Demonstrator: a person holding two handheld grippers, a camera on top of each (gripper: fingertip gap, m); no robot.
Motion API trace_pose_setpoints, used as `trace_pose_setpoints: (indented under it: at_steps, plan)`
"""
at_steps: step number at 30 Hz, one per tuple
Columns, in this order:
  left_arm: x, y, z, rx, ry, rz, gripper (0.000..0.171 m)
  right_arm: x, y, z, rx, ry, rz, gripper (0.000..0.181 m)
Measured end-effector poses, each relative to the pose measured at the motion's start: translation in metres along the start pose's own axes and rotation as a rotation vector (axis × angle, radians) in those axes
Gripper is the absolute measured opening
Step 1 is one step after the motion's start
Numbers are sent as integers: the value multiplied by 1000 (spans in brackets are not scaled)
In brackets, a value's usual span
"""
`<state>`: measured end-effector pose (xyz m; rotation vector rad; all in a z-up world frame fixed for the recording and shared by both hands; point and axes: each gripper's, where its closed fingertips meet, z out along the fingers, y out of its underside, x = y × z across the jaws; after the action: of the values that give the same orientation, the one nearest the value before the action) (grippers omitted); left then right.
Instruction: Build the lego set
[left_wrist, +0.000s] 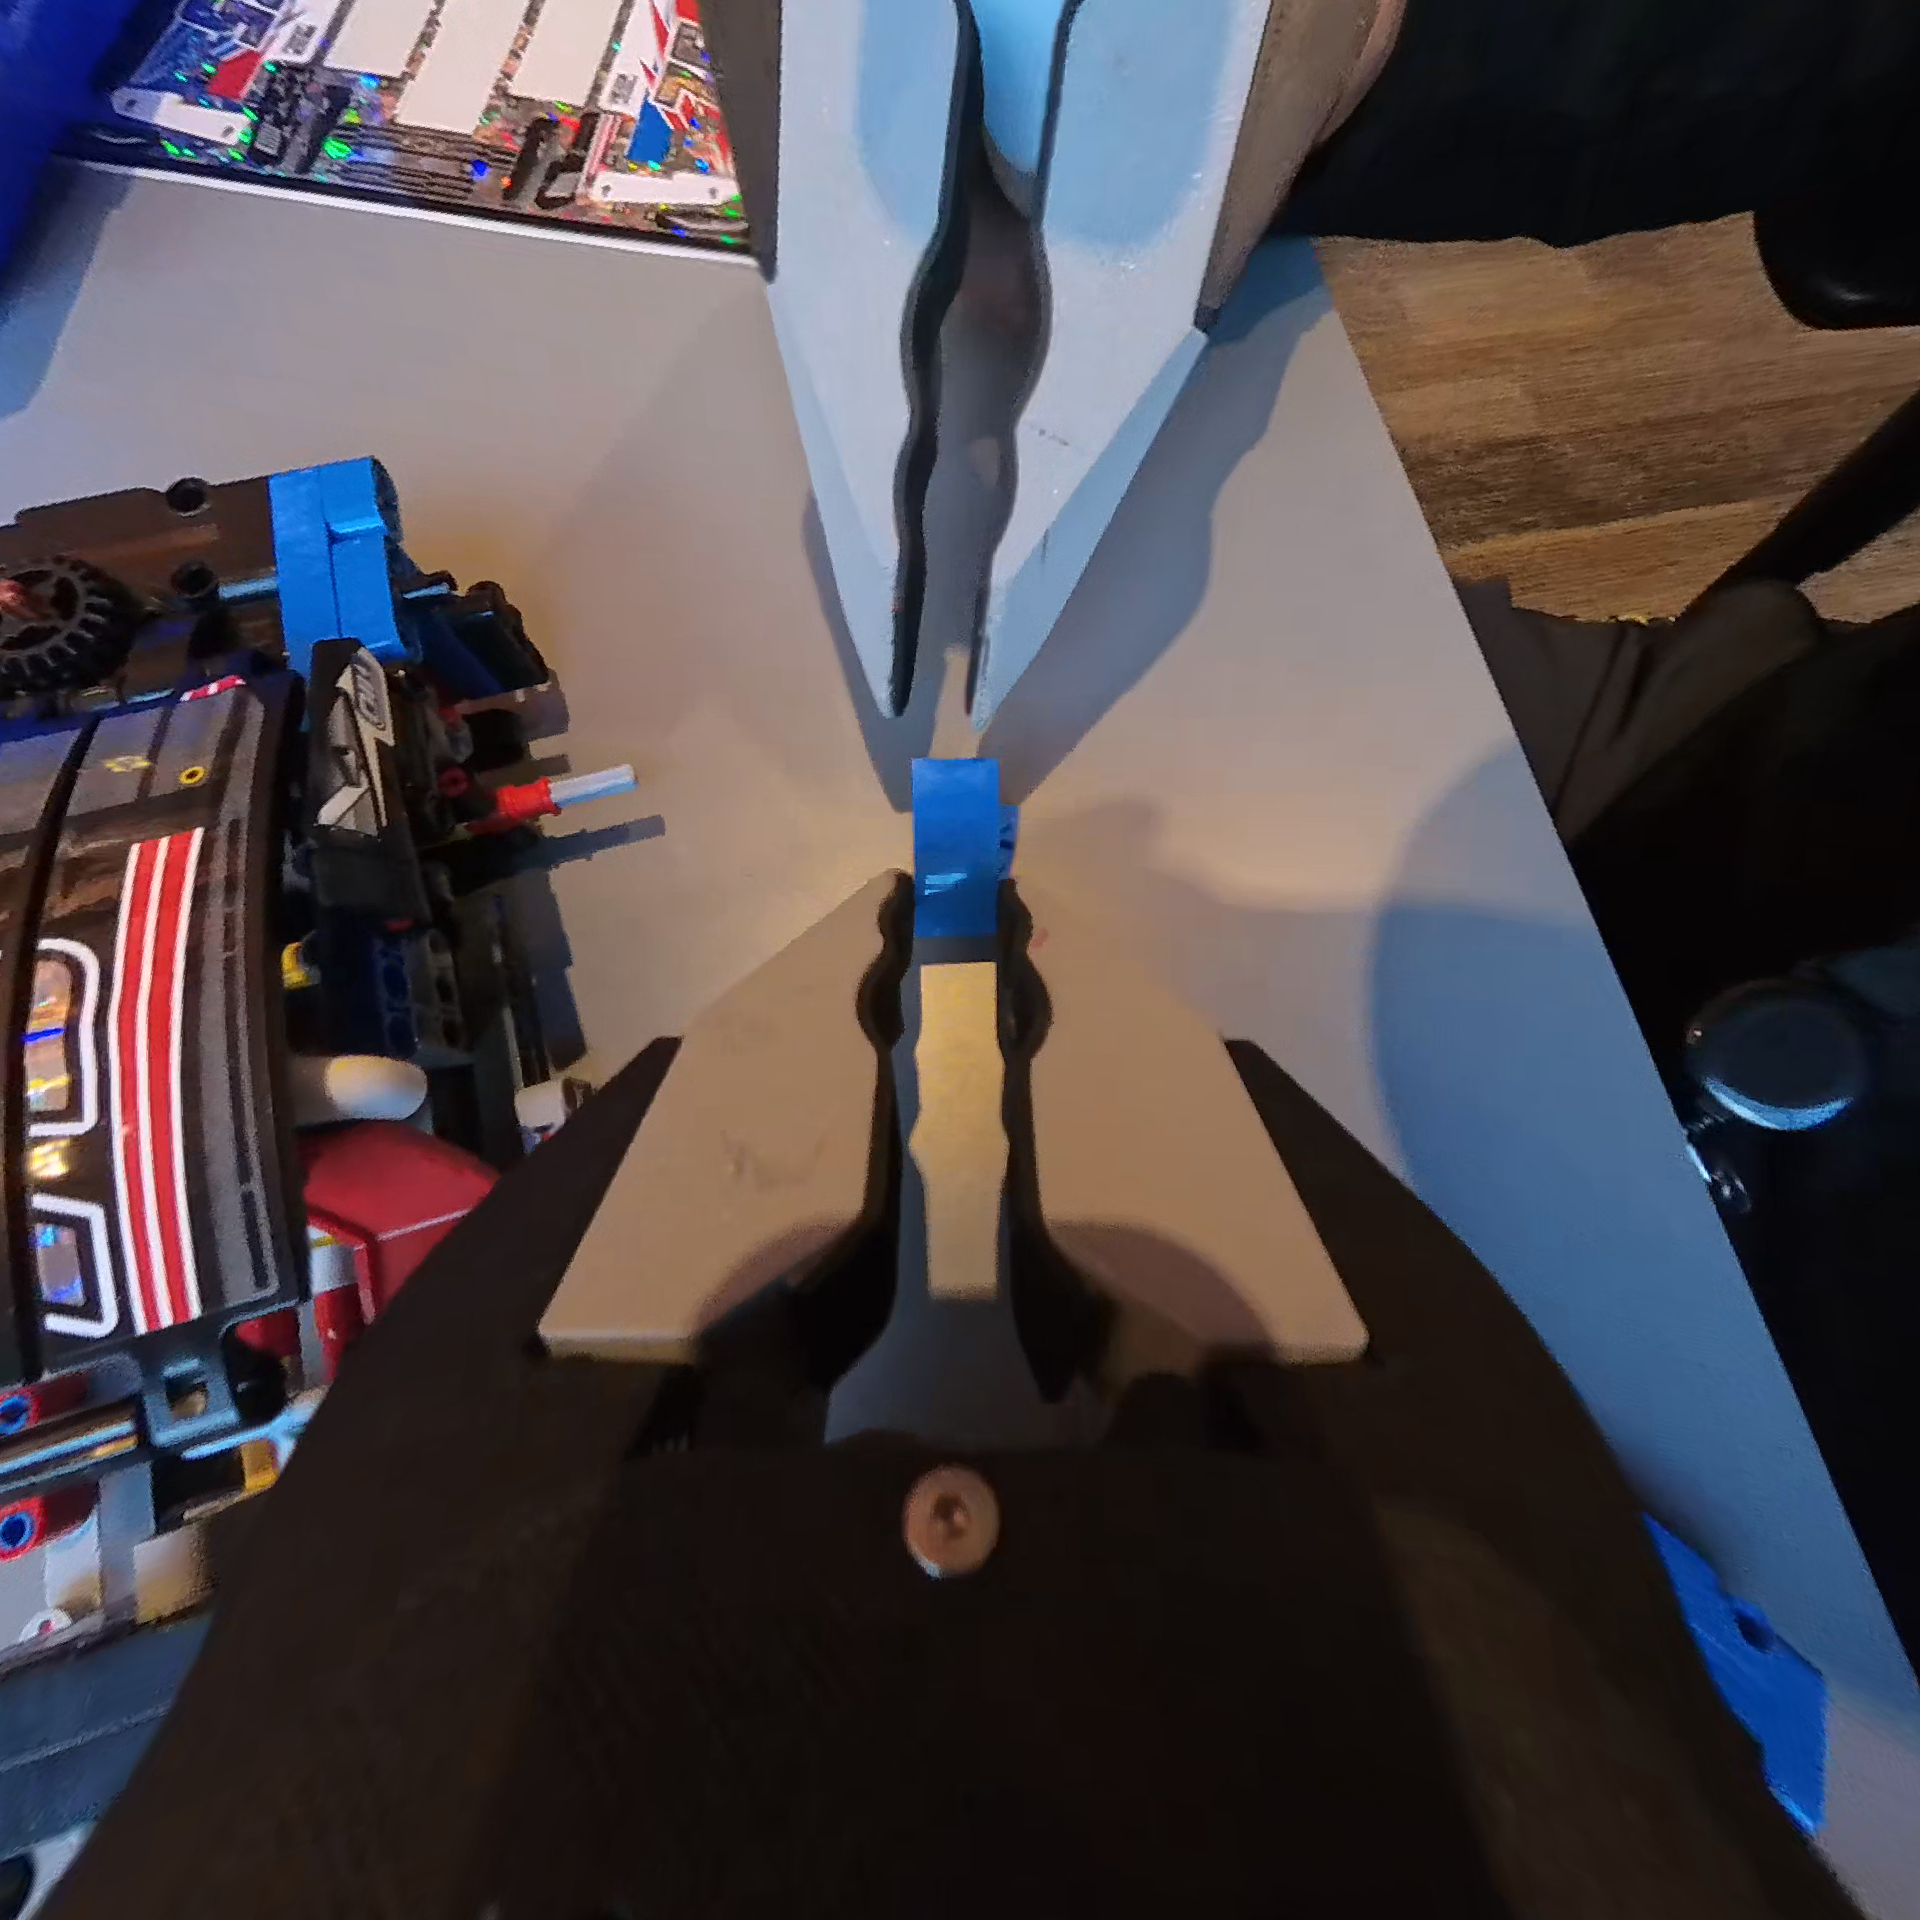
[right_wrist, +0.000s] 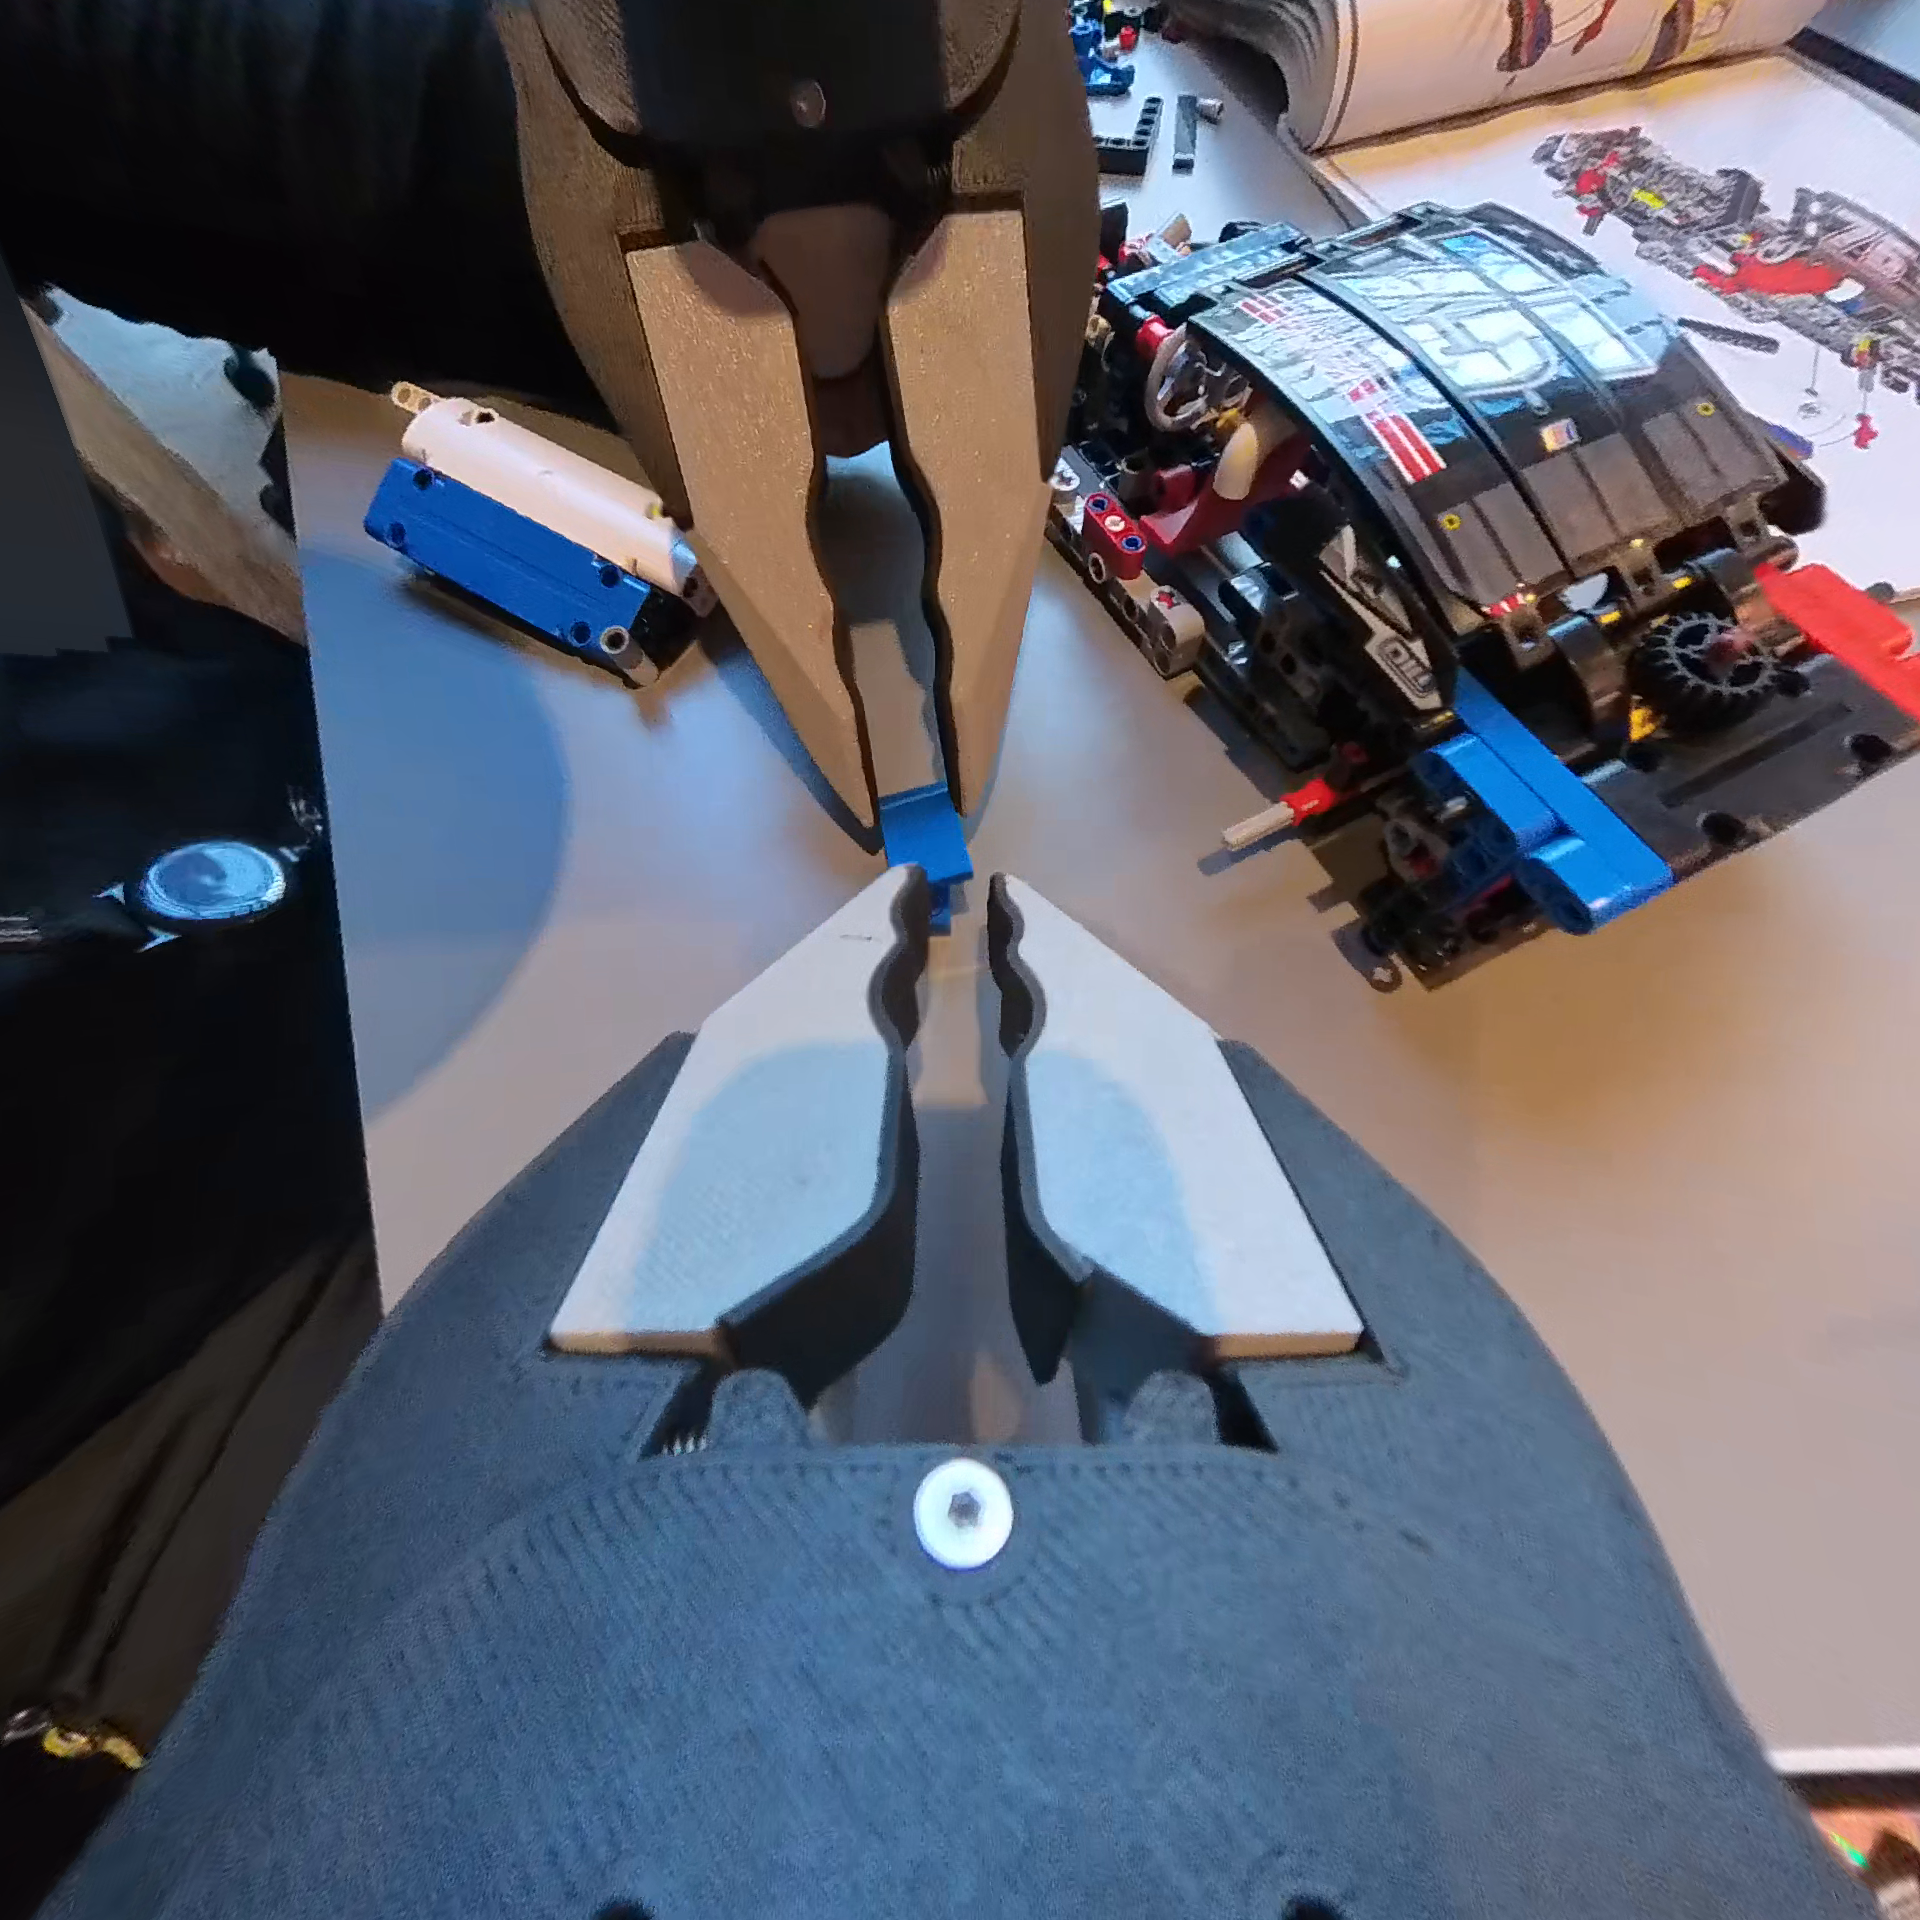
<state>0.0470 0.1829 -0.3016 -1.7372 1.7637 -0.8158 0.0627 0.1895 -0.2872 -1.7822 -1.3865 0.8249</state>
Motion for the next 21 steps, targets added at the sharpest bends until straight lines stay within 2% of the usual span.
trace_pose_setpoints:
  at_steps: [21]
  plan:
    - [2,3,5,-44,11,39,13,-6,10,11,-93,-18,2,9]
